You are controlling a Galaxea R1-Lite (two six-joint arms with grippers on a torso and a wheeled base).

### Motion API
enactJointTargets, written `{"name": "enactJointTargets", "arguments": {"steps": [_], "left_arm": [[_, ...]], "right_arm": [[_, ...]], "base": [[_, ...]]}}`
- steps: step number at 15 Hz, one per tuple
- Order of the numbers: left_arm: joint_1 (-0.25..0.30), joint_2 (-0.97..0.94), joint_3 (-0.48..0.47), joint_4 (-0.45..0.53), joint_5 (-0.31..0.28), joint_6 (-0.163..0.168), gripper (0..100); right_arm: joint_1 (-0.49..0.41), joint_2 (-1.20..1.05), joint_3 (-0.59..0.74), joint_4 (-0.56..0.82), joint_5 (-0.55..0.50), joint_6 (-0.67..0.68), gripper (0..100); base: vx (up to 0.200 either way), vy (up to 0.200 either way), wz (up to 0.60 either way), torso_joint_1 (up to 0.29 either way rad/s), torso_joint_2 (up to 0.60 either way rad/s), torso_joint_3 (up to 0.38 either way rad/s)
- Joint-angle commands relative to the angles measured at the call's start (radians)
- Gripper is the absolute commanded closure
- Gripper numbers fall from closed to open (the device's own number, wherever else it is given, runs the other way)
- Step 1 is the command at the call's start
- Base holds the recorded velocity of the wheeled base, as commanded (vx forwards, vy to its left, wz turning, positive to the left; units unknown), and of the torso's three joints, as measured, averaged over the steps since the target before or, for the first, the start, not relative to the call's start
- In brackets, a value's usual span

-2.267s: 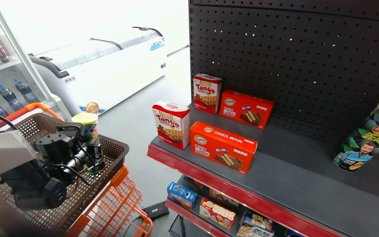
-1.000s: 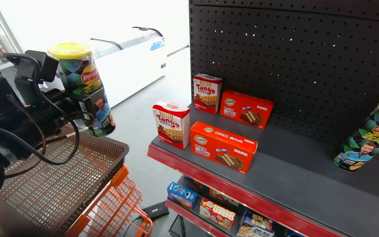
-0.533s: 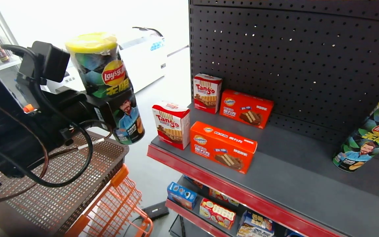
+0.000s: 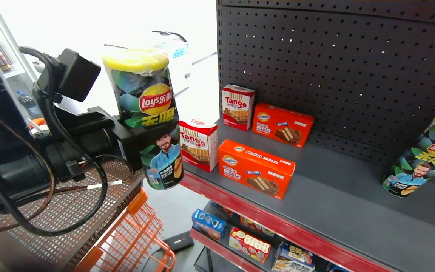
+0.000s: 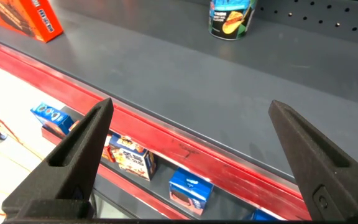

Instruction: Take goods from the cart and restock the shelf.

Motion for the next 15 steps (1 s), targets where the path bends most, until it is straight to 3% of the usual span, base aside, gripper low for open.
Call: {"name": "enactJointTargets", "arguments": {"steps": [1, 4, 6, 10, 15], "left_arm": [[-0.014, -0.028, 0.012, -0.009, -0.006, 0.000, 100], [-0.017, -0.028, 0.041, -0.056, -0.048, 0.002, 100], [-0.019, -0.057, 0.138, -0.084, -0.081, 0.008, 100], [-0.031, -0.088, 0.147, -0.081, -0.089, -0.009, 100], [-0.051, -0.114, 0.136, -0.026, -0.169, -0.009, 100]], "right_arm": [[0.001, 0.001, 0.000, 0.000, 0.000, 0.000, 0], [0.001, 0.000, 0.000, 0.000, 0.000, 0.000, 0], [0.001, 0.000, 0.000, 0.000, 0.000, 0.000, 0], [0.001, 0.000, 0.000, 0.000, 0.000, 0.000, 0], [0.001, 0.001, 0.000, 0.000, 0.000, -0.002, 0]], "base": [[0.000, 0.000, 0.00, 0.000, 0.00, 0.000], [0.000, 0.000, 0.00, 0.000, 0.00, 0.000], [0.000, 0.000, 0.00, 0.000, 0.00, 0.000], [0.000, 0.000, 0.00, 0.000, 0.00, 0.000], [0.000, 0.000, 0.00, 0.000, 0.00, 0.000]]}}
